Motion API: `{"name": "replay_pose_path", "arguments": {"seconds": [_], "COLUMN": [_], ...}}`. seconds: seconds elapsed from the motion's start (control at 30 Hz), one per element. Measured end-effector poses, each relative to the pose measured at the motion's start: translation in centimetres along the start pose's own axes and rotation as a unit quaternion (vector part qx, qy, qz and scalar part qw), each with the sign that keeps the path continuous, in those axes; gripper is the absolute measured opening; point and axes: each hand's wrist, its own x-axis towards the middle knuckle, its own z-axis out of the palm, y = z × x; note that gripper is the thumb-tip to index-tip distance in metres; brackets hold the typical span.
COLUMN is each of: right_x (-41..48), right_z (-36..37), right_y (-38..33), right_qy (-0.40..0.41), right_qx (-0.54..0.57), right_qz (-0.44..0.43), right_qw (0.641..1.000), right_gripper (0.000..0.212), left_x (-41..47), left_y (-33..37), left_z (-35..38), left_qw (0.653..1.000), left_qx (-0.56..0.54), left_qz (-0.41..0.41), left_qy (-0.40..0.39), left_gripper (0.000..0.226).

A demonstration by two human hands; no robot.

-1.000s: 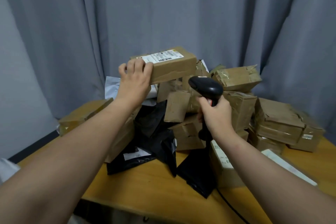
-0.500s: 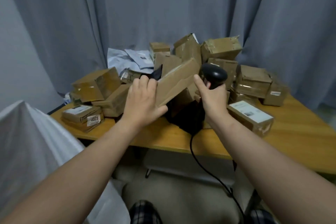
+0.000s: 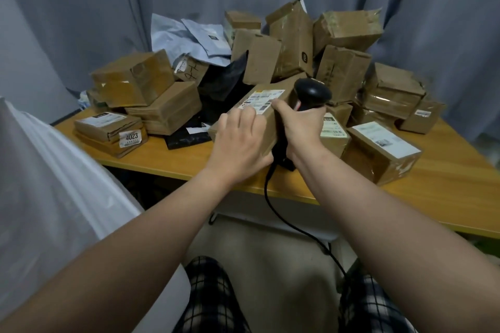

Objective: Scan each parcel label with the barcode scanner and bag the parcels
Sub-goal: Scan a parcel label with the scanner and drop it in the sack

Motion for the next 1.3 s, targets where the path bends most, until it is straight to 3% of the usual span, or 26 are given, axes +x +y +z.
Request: {"name": "replay_pose_path", "arguments": {"seconds": [0.1, 0.17, 0.23, 0.27, 0.3, 0.37, 0.4, 0.43, 0.5, 0.6, 0.7, 0.87, 1.13, 1.3], "right_x": [0.7, 0.8, 0.9, 0.9, 0.8, 0.6, 0.6, 0.6, 0.6, 0.0, -1.4, -3.4, -4.9, -5.5], "right_z": [-0.5, -1.5, -2.6, -3.2, -3.7, -4.7, -5.1, -5.4, -6.1, -7.2, -7.8, -7.6, -7.8, -7.9], "right_y": [0.7, 1.2, 1.8, 2.1, 2.3, 2.6, 2.6, 2.6, 2.4, 1.7, 1.7, 4.3, 6.6, 7.0], "right_qy": [-0.031, -0.066, -0.098, -0.113, -0.129, -0.159, -0.170, -0.177, -0.182, -0.166, -0.197, -0.188, -0.184, -0.189], "right_qx": [-0.022, -0.044, -0.045, -0.041, -0.041, -0.058, -0.076, -0.098, -0.132, -0.161, -0.182, -0.193, -0.180, -0.150], "right_qz": [-0.015, -0.046, -0.064, -0.069, -0.074, -0.087, -0.092, -0.097, -0.109, -0.129, -0.162, -0.156, -0.169, -0.172], "right_qw": [0.999, 0.996, 0.992, 0.990, 0.988, 0.982, 0.978, 0.974, 0.968, 0.964, 0.950, 0.950, 0.952, 0.955], "right_gripper": [0.069, 0.074, 0.073, 0.073, 0.074, 0.079, 0.080, 0.077, 0.062, 0.034, 0.018, 0.024, 0.014, 0.014], "left_x": [-1.1, -1.6, -2.1, -2.1, -2.0, -1.8, -1.9, -2.1, -2.8, -3.4, -3.6, -4.0, -3.8, -3.8], "left_y": [-1.0, -1.9, -2.6, -2.9, -3.0, -3.0, -2.9, -2.8, -2.8, -2.7, -2.1, -1.5, -1.5, -1.2], "left_z": [0.4, 0.2, 0.6, 0.8, 0.8, 0.6, 0.6, 0.5, 0.6, 0.9, 1.1, 1.7, 1.7, 1.4], "left_qw": [0.991, 0.948, 0.899, 0.856, 0.787, 0.617, 0.566, 0.554, 0.570, 0.629, 0.672, 0.666, 0.697, 0.693], "left_qx": [-0.093, -0.246, -0.325, -0.368, -0.427, -0.556, -0.591, -0.604, -0.611, -0.581, -0.542, -0.548, -0.525, -0.532], "left_qz": [0.001, -0.086, -0.217, -0.295, -0.375, -0.485, -0.505, -0.504, -0.496, -0.485, -0.480, -0.494, -0.470, -0.471], "left_qy": [-0.098, -0.184, -0.200, -0.214, -0.239, -0.274, -0.275, -0.272, -0.237, -0.180, -0.155, -0.110, -0.131, -0.123], "left_gripper": [0.067, 0.071, 0.070, 0.068, 0.067, 0.051, 0.033, 0.019, 0.016, 0.048, 0.062, 0.066, 0.069, 0.066]}}
